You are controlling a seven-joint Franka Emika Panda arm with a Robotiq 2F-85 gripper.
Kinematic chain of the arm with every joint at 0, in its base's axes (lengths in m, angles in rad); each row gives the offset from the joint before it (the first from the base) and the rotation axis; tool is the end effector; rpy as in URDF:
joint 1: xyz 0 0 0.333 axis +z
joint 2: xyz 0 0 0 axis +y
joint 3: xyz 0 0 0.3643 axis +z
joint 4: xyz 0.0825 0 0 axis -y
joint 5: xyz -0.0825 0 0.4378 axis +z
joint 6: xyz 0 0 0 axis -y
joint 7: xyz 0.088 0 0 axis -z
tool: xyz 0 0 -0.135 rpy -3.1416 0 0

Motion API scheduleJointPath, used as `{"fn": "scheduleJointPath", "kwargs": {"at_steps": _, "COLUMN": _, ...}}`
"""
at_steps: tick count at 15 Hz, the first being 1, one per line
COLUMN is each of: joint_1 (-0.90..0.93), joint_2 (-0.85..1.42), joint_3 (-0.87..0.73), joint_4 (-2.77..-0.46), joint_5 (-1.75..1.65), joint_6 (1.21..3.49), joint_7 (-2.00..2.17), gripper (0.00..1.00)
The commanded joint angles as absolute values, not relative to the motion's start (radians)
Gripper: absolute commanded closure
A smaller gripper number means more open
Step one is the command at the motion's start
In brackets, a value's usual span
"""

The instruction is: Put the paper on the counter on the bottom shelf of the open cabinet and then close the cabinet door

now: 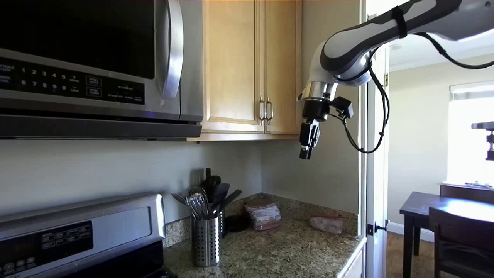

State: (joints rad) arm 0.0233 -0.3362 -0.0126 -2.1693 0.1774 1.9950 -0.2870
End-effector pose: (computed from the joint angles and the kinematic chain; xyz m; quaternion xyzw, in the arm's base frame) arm 0.5107 0.0202 0.5526 -0.9861 -0.1179 -0.0914 0.0736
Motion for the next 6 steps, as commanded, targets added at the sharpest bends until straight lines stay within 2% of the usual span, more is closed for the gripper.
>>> {"fn": "scheduleJointPath", "kwargs": {"at_steps": 1, "joint_1": 0.032, "joint_2": -0.399, "joint_3": -0.031, "joint_4": -2.228, "joint_5": 0.165, "joint_6": 1.931, "joint_7": -0.297, "gripper": 0.21}}
{"fn": "scheduleJointPath", "kwargs": {"at_steps": 2, "joint_1": 0.032, "joint_2": -0.407, "joint_3": -0.028, "joint_4": -2.227, "joint_5": 0.16, "joint_6": 1.927, "joint_7": -0.292, "gripper": 0.15}}
{"fn": "scheduleJointPath", "kwargs": {"at_steps": 3, "joint_1": 0.036, "joint_2": -0.358, "joint_3": -0.026, "joint_4": -2.194, "joint_5": 0.173, "joint_6": 1.952, "joint_7": -0.286, "gripper": 0.34}}
{"fn": "scheduleJointPath", "kwargs": {"at_steps": 6, "joint_1": 0.036, "joint_2": -0.369, "joint_3": -0.027, "joint_4": -2.198, "joint_5": 0.173, "joint_6": 1.944, "joint_7": -0.286, "gripper": 0.15}}
